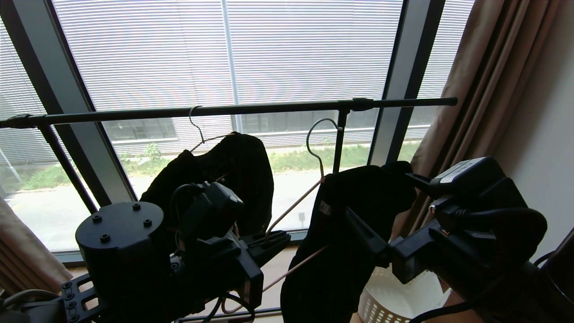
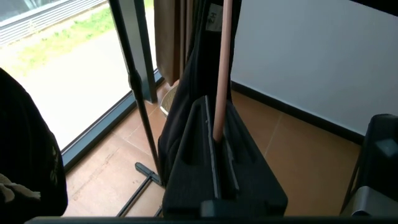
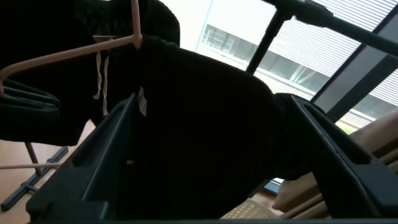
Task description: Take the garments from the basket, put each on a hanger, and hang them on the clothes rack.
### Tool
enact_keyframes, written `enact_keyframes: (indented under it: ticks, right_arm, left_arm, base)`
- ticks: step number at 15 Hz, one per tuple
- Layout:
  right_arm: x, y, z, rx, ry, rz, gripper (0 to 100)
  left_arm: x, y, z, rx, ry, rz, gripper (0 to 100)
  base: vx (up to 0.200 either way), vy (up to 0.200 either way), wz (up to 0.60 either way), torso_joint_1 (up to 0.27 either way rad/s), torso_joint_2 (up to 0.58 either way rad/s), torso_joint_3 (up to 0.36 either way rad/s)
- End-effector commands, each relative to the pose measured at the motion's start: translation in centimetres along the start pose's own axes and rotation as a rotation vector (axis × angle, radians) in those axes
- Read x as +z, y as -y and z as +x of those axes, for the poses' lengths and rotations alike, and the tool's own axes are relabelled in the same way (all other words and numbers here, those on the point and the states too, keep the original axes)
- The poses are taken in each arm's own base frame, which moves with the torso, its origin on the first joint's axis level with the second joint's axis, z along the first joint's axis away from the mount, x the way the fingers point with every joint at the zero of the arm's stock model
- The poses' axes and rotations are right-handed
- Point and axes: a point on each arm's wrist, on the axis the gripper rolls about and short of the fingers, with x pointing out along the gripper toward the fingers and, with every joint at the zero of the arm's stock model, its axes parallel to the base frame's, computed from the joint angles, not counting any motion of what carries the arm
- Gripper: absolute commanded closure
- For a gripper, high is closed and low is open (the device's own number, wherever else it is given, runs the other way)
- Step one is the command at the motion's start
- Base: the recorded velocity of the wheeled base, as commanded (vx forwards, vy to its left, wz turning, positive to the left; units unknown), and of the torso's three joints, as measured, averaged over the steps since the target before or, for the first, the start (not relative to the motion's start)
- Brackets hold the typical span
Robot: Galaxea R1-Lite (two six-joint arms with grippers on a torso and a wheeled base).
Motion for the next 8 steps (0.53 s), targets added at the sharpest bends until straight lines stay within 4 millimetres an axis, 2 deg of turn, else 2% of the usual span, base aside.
enact_keyframes:
  ticks: [1, 2, 5, 8]
  right_arm:
    - [0.4, 1.1, -1.0, 0.007, 0.014, 0.012, 0]
    - [0.4, 1.5, -1.3, 0.017, 0.011, 0.007, 0]
    - [0.4, 4.9, -2.7, 0.177, -0.089, -0.041, 0]
    - [2.3, 8.9, -3.8, 0.411, -0.234, -0.03, 0]
  left_arm:
    - [-0.1, 0.1, -0.4, -0.001, 0.001, 0.001, 100]
    - [-0.2, 0.0, -0.6, 0.0, -0.005, 0.001, 100]
    - [-1.2, -1.1, -1.6, 0.019, -0.029, -0.01, 100]
    - [-2.0, -1.9, -2.2, -0.021, -0.053, -0.024, 100]
  base:
    - [0.0, 0.0, 0.0, 0.0, 0.0, 0.0]
    - [0.0, 0.0, 0.0, 0.0, 0.0, 0.0]
    - [0.0, 0.0, 0.0, 0.0, 0.0, 0.0]
    - [0.0, 0.0, 0.0, 0.0, 0.0, 0.0]
